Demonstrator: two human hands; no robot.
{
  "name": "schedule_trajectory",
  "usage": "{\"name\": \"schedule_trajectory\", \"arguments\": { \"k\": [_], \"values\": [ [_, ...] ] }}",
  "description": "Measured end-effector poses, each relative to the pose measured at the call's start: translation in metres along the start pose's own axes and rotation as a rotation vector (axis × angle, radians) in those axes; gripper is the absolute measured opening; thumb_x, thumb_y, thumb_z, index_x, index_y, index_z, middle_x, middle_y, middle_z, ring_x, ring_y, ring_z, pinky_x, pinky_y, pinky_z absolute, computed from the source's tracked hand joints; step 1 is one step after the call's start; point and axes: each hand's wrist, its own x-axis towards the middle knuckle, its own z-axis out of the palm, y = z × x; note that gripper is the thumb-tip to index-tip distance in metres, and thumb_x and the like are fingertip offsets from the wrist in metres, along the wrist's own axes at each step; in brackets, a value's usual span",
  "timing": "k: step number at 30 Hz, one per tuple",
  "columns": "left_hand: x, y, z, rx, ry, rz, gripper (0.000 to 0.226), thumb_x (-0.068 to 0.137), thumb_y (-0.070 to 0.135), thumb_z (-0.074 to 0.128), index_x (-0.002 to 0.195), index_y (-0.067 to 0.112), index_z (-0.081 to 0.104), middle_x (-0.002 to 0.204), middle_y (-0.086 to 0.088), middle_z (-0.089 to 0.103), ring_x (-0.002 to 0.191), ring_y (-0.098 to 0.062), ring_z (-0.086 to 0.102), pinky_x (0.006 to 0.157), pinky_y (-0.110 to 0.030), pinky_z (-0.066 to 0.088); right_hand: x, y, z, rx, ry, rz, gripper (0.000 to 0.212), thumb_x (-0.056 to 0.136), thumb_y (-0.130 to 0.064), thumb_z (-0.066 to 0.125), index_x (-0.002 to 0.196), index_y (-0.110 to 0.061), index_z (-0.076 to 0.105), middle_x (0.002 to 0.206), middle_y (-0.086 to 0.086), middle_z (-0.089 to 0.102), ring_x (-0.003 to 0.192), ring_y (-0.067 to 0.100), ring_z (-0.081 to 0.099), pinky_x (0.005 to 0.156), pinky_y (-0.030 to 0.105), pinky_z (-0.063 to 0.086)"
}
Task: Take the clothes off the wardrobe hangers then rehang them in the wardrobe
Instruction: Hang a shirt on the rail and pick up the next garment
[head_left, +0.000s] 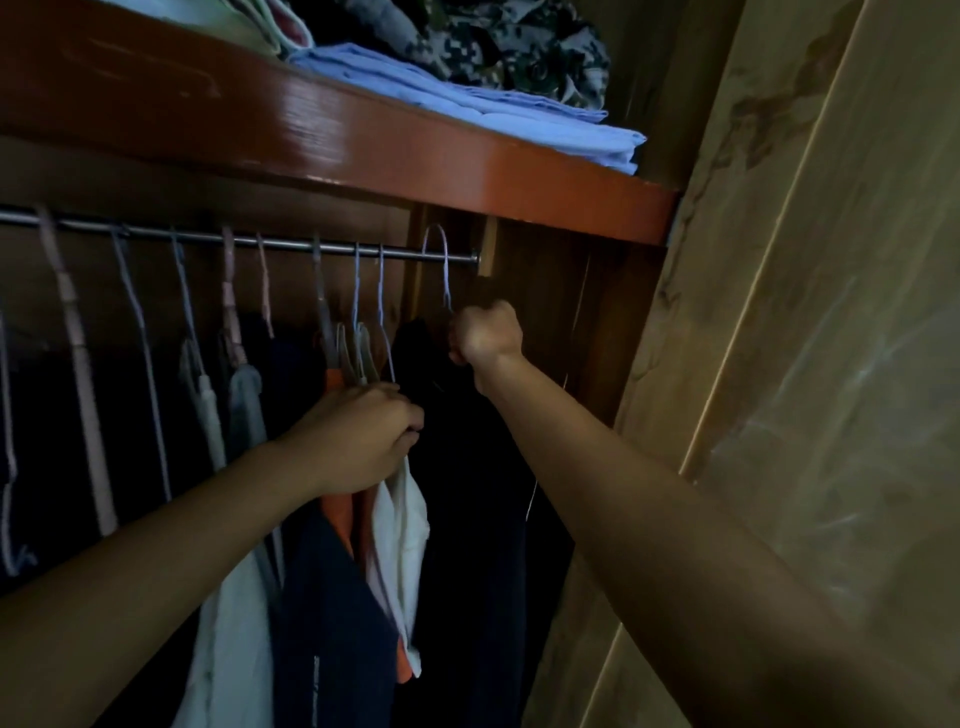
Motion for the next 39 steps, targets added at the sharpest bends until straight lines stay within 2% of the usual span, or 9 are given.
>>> {"name": "schedule_trajectory", "arguments": {
  "k": [4,7,9,13,18,25,29,34,39],
  "values": [
    [0.003,0.004,0.000,0.034,-0.012,-0.028,0.024,0.097,0.026,0.045,0.106,0.021,0.067,0.107,-0.002,0.063,0.108,-0.020,0.056,0.087,-0.039,0.050,0.010,-0.008,0.015,-0.026,0.022,-0.039,0.033,0.092,-0.021,0.053,0.118,-0.002,0.059,0.120,0.020,0.063,0.105,0.036,0.064,0.094,0.048,0.054],
    [0.003,0.005,-0.001,0.058,-0.016,-0.037,0.025,0.095,0.027,0.044,0.104,0.023,0.067,0.106,-0.001,0.065,0.107,-0.021,0.058,0.086,-0.039,0.050,0.015,-0.010,0.028,-0.023,0.007,-0.064,0.039,0.093,-0.024,0.057,0.124,0.000,0.057,0.123,0.020,0.062,0.110,0.038,0.061,0.095,0.047,0.053],
    [0.002,0.006,-0.001,0.065,-0.022,-0.032,0.025,0.095,0.027,0.044,0.102,0.022,0.068,0.104,0.000,0.065,0.105,-0.020,0.059,0.085,-0.038,0.051,0.019,-0.009,0.037,-0.022,-0.014,-0.017,0.035,0.093,-0.021,0.059,0.121,0.000,0.058,0.122,0.022,0.062,0.105,0.037,0.063,0.090,0.046,0.056],
    [-0.002,0.004,-0.001,0.092,-0.066,-0.013,0.026,0.098,0.028,0.043,0.104,0.021,0.067,0.104,0.002,0.063,0.105,-0.017,0.056,0.085,-0.035,0.048,0.021,0.002,0.047,0.135,-0.091,0.150,0.017,0.094,-0.018,0.065,0.102,-0.003,0.061,0.096,0.018,0.068,0.064,0.022,0.065,0.053,0.033,0.057],
    [-0.001,-0.002,-0.005,0.074,-0.092,-0.016,0.025,0.098,0.029,0.043,0.102,0.020,0.066,0.103,0.003,0.063,0.104,-0.017,0.055,0.085,-0.037,0.049,0.021,0.012,0.051,0.135,-0.100,0.185,0.011,0.098,-0.013,0.056,0.094,-0.006,0.049,0.078,0.013,0.061,0.059,0.022,0.066,0.056,0.036,0.059],
    [-0.001,-0.001,-0.012,-0.029,-0.140,0.008,0.028,0.091,0.041,0.057,0.108,0.020,0.066,0.102,0.001,0.064,0.097,-0.016,0.058,0.078,-0.033,0.049,0.010,0.011,0.029,-0.350,-0.197,0.007,0.054,0.092,-0.043,0.063,0.129,-0.005,0.057,0.124,0.015,0.062,0.110,0.035,0.062,0.092,0.041,0.054],
    [0.003,-0.007,-0.018,-0.167,-0.168,-0.036,0.035,0.089,0.042,0.064,0.117,0.022,0.066,0.104,0.005,0.065,0.092,-0.010,0.059,0.072,-0.025,0.045,-0.012,0.010,0.011,-0.461,-0.242,-0.012,0.033,0.095,-0.028,0.059,0.116,-0.003,0.064,0.108,0.012,0.064,0.096,0.029,0.063,0.076,0.037,0.051],
    [0.013,-0.013,-0.027,-0.290,-0.139,-0.075,0.037,0.086,0.038,0.071,0.116,0.018,0.067,0.081,0.014,0.056,0.078,-0.006,0.057,0.057,-0.013,0.035,-0.046,0.012,-0.019,-0.666,-0.263,0.003,0.013,0.092,-0.014,0.060,0.097,-0.005,0.069,0.099,0.011,0.067,0.095,0.024,0.064,0.083,0.036,0.055],
    [0.020,-0.002,-0.028,-0.335,-0.221,-0.007,0.059,0.079,0.041,0.078,0.131,0.020,0.058,0.115,0.000,0.061,0.099,-0.009,0.057,0.076,-0.020,0.041,-0.089,0.020,-0.063,-0.836,-0.280,0.071,0.014,0.091,-0.017,0.064,0.103,-0.013,0.070,0.104,0.004,0.067,0.100,0.020,0.064,0.085,0.034,0.054]
  ]
}}
